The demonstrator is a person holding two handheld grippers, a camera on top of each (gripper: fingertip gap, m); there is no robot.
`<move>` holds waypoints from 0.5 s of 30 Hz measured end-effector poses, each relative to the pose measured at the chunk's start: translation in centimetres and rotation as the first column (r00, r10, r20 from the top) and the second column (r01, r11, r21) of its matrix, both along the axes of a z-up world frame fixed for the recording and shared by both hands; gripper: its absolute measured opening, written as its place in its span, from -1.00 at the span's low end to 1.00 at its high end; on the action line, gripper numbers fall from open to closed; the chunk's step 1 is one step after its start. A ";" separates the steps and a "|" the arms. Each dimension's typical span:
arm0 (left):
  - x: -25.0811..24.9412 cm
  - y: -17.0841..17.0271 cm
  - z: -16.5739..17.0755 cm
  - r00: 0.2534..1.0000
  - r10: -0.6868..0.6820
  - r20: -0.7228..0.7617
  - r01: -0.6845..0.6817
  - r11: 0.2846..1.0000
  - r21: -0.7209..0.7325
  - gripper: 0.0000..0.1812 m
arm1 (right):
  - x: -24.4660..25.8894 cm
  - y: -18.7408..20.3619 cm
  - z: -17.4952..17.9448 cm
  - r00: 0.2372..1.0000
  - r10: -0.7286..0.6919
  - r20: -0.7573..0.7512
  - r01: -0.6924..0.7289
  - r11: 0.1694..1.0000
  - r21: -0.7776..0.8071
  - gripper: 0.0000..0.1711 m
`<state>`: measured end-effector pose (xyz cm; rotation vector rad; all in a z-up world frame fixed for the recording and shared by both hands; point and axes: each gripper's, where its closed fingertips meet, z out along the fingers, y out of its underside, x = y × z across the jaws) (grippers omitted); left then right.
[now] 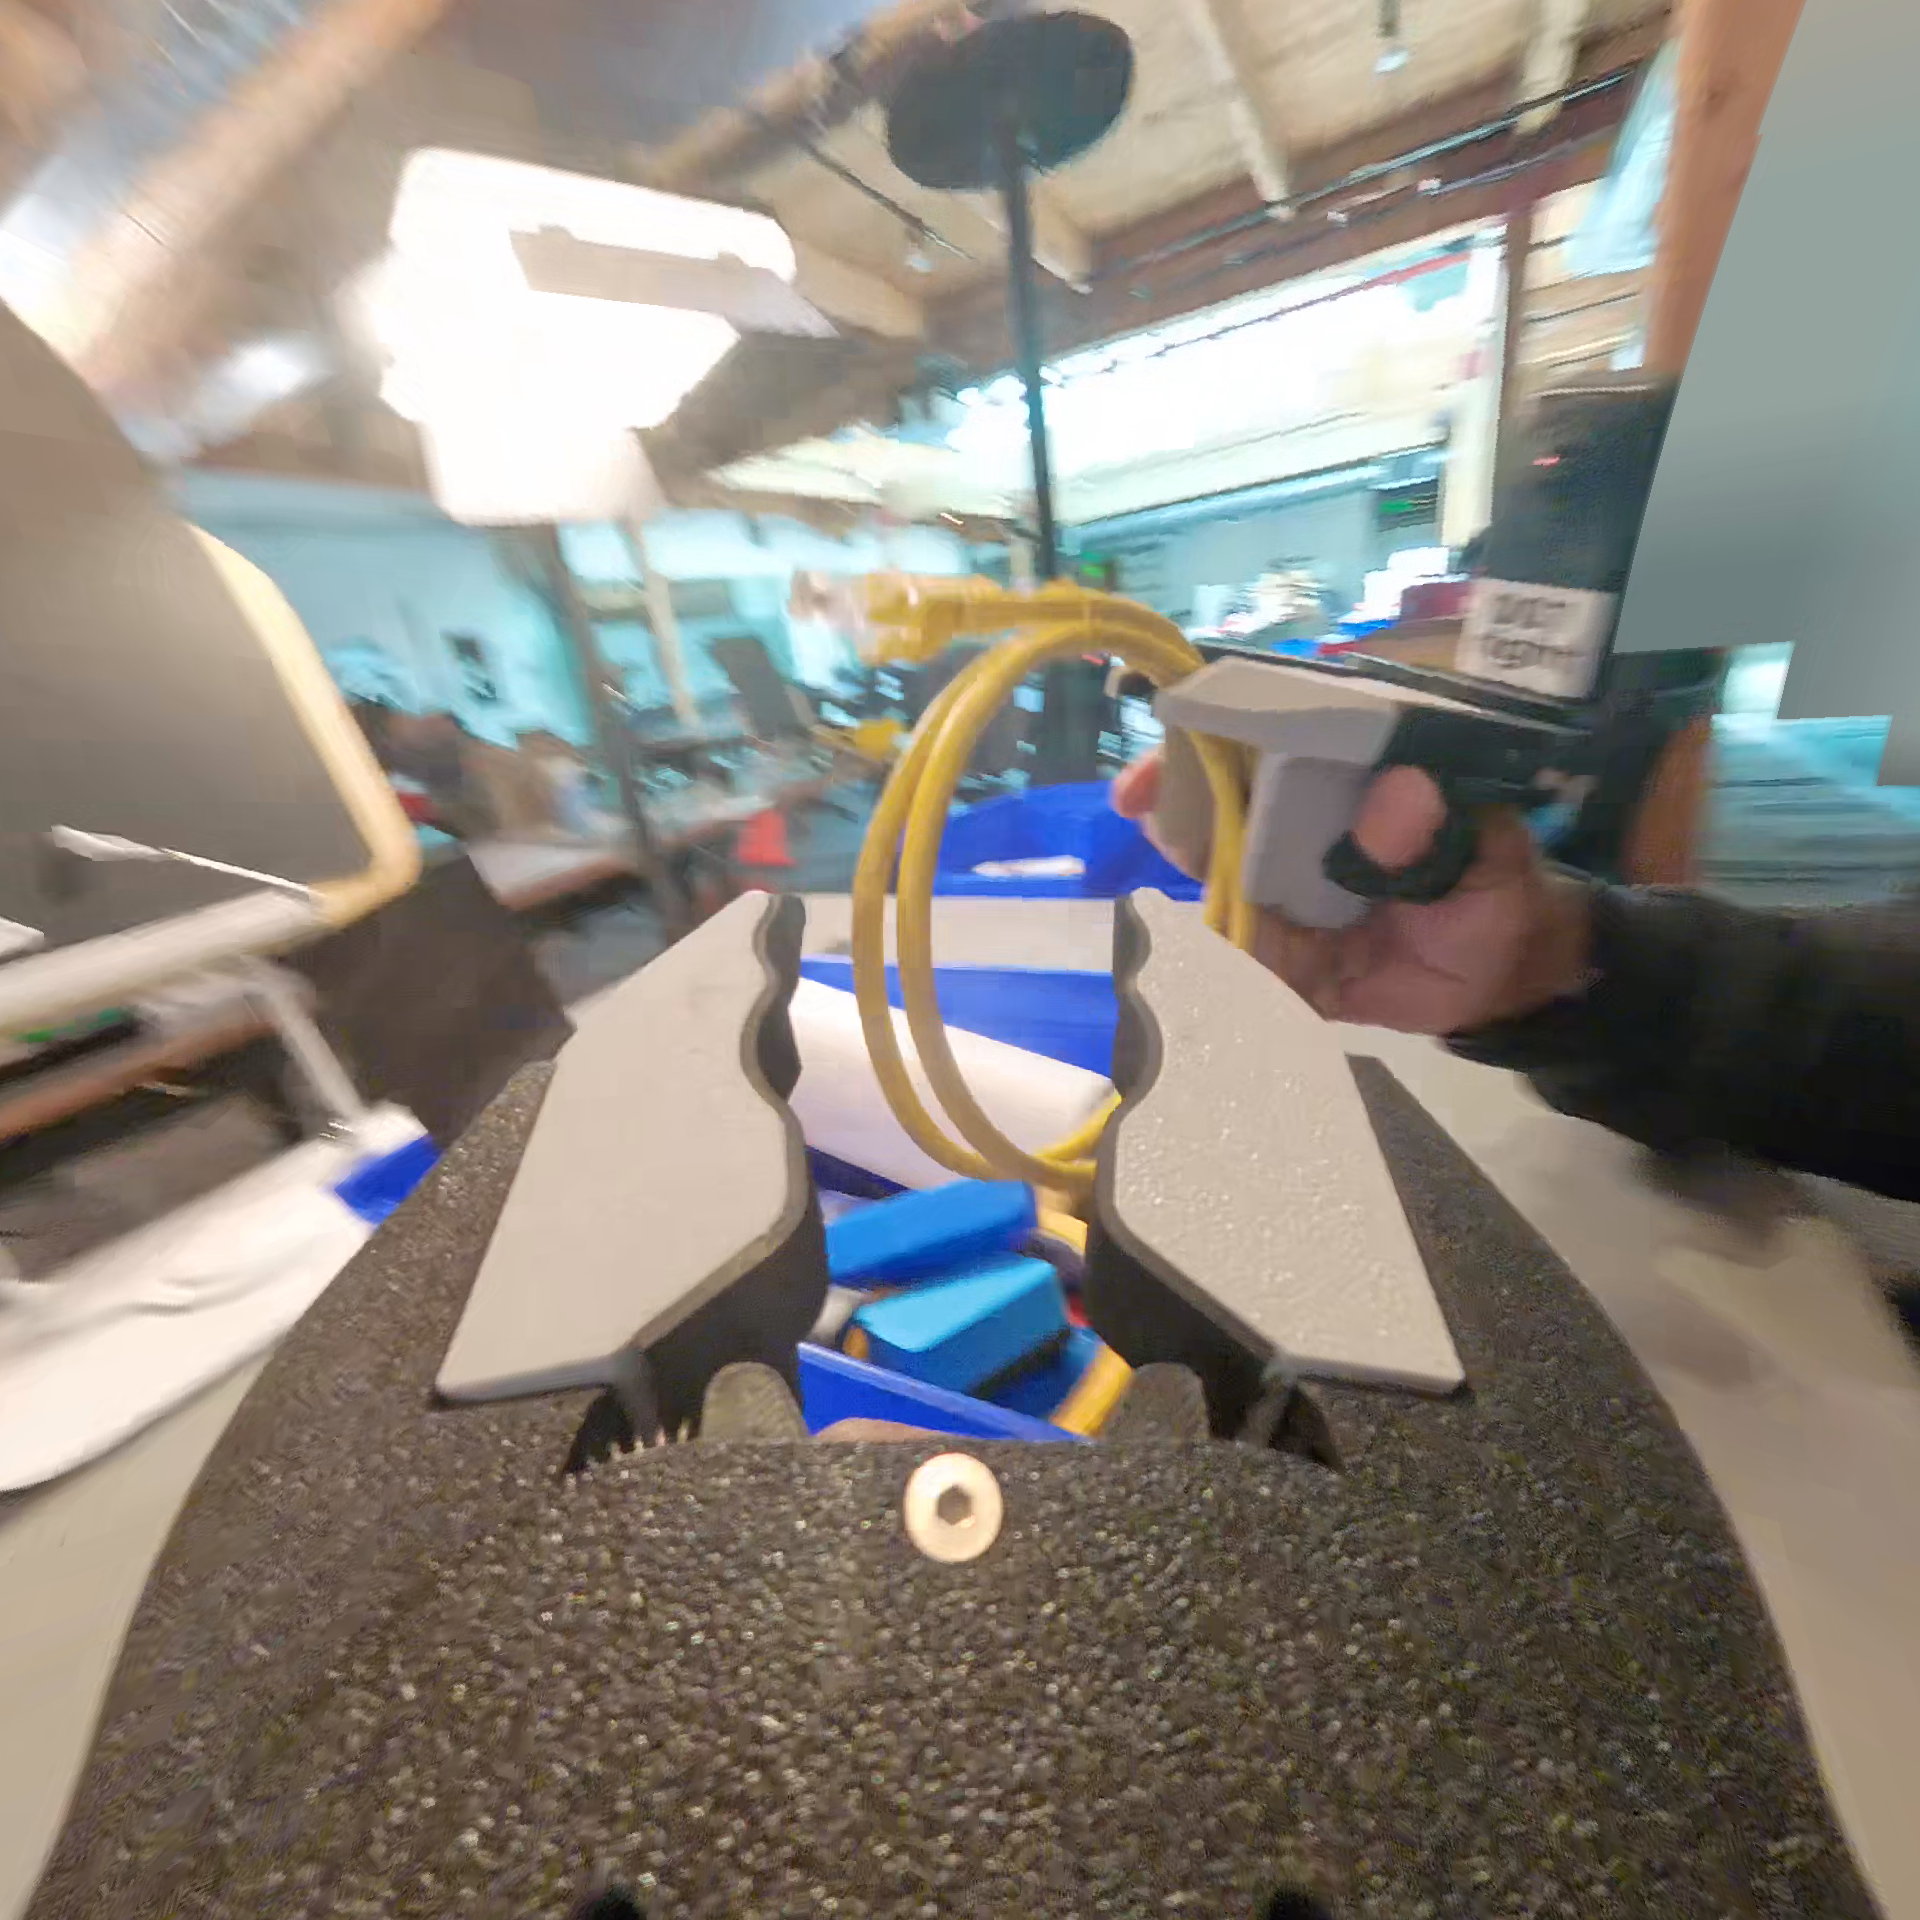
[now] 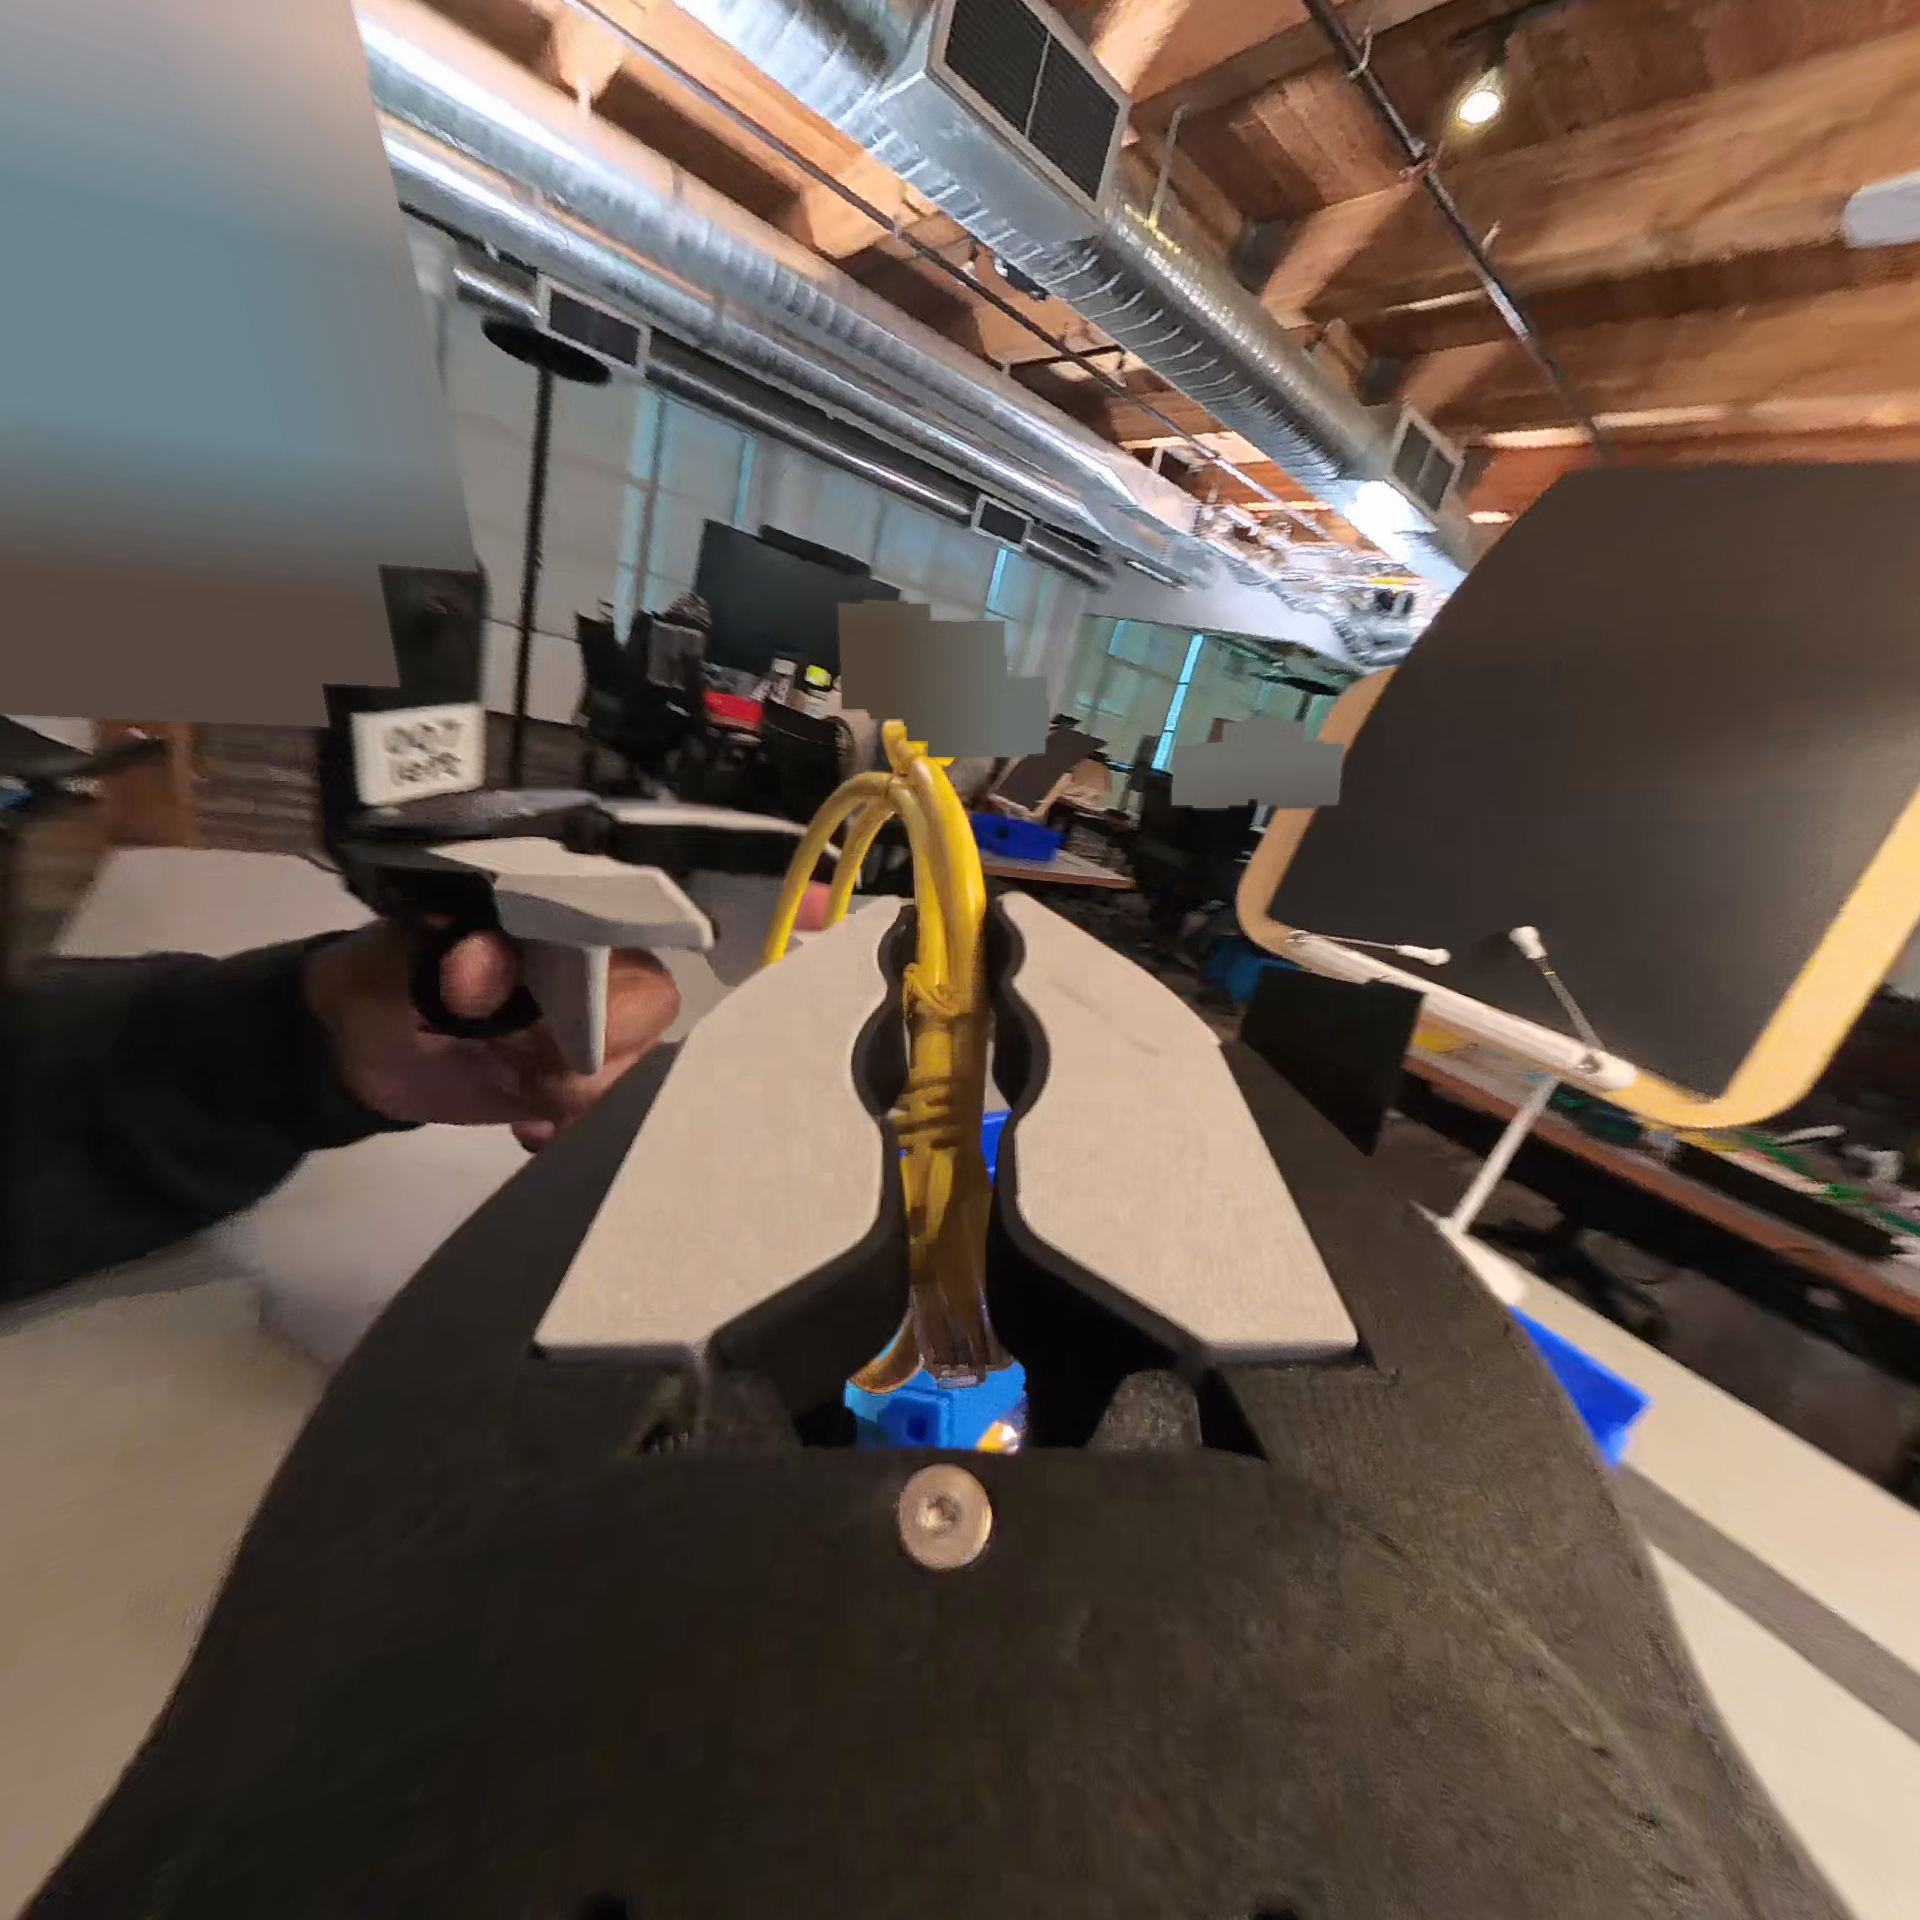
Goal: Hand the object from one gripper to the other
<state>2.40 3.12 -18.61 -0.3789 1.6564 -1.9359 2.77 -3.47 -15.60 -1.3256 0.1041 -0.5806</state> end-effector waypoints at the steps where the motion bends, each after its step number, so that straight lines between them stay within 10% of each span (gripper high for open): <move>1: -0.1 -0.3 -0.7 0.996 -0.057 -0.071 0.058 0.998 0.012 -0.35 | -0.1 -0.1 0.1 0.999 0.045 -0.027 -0.045 0.999 0.017 -0.86; 9: -2.7 -3.2 -6.9 0.958 -0.192 -0.215 0.261 0.893 0.367 -0.39 | -1.6 -0.5 0.6 0.960 0.266 -0.087 -0.258 0.962 0.094 -0.86; 15: -3.3 -4.4 -6.9 0.955 -0.223 -0.193 0.280 0.894 0.350 -0.71 | -2.0 0.1 0.2 0.956 0.279 -0.090 -0.272 0.959 0.075 -0.86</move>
